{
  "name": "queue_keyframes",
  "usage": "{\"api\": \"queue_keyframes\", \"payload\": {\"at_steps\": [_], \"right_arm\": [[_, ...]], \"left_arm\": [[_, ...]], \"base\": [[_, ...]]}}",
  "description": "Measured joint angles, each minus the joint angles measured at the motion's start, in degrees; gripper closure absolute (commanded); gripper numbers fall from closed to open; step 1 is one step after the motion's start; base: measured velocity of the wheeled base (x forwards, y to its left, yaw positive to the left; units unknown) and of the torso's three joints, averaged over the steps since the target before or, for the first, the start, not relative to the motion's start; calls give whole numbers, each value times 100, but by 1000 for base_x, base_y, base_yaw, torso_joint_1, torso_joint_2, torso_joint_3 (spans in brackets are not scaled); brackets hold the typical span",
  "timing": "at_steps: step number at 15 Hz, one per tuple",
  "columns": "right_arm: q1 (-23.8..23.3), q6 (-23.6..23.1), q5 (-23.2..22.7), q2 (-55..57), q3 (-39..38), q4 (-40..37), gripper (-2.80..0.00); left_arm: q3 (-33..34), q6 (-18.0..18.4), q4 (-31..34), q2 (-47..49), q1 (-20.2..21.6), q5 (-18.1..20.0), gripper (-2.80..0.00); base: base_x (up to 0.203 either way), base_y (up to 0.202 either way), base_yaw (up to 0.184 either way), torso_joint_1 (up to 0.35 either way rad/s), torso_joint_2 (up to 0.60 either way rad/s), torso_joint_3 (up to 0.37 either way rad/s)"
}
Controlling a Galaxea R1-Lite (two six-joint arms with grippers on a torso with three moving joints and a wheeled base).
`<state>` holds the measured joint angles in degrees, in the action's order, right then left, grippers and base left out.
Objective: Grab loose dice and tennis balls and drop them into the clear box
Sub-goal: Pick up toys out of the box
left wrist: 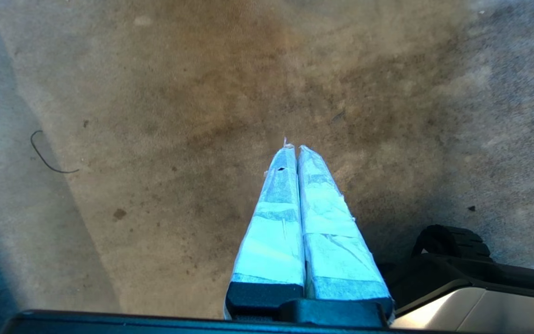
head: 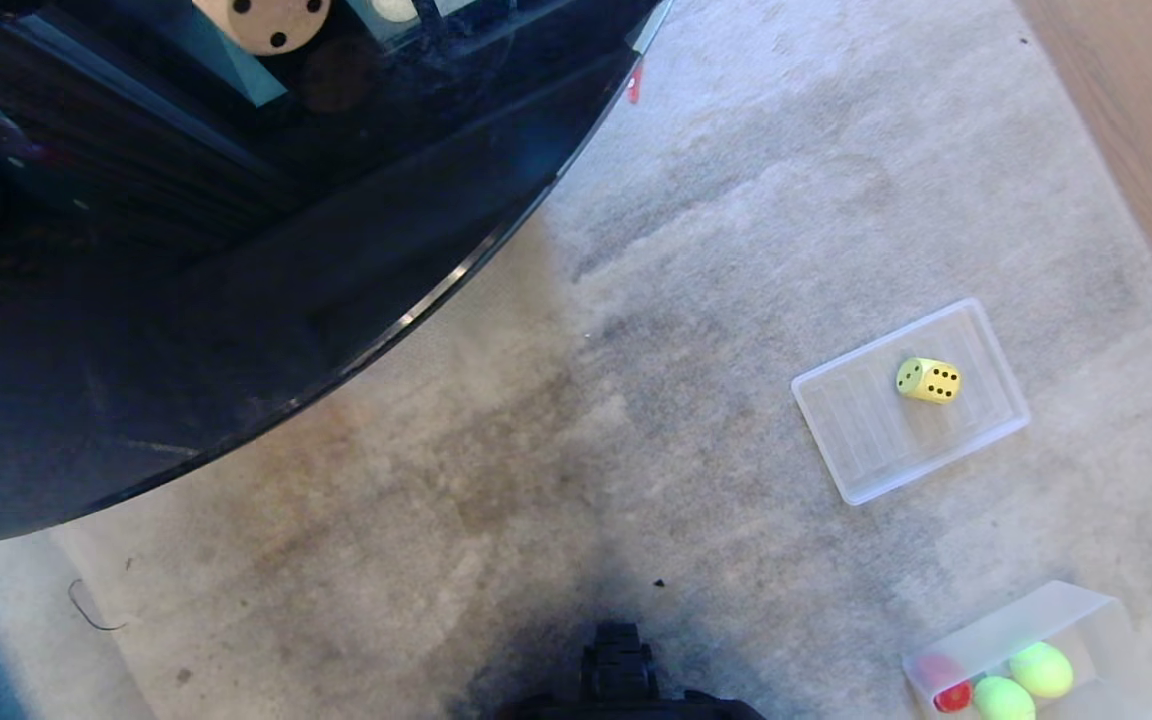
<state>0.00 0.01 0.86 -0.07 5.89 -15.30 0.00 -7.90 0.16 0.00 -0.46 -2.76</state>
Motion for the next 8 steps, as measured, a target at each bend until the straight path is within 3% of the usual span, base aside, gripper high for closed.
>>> {"api": "queue_keyframes", "payload": {"at_steps": [3,8], "right_arm": [[2,-92,-67,0,0,1,0],[-3,72,-34,19,68,-27,0]], "left_arm": [[0,-9,6,0,2,-9,0],[0,-30,0,0,2,-10,0]], "base": [[0,0,0,2,2,-166],[0,0,0,2,2,-19]]}}
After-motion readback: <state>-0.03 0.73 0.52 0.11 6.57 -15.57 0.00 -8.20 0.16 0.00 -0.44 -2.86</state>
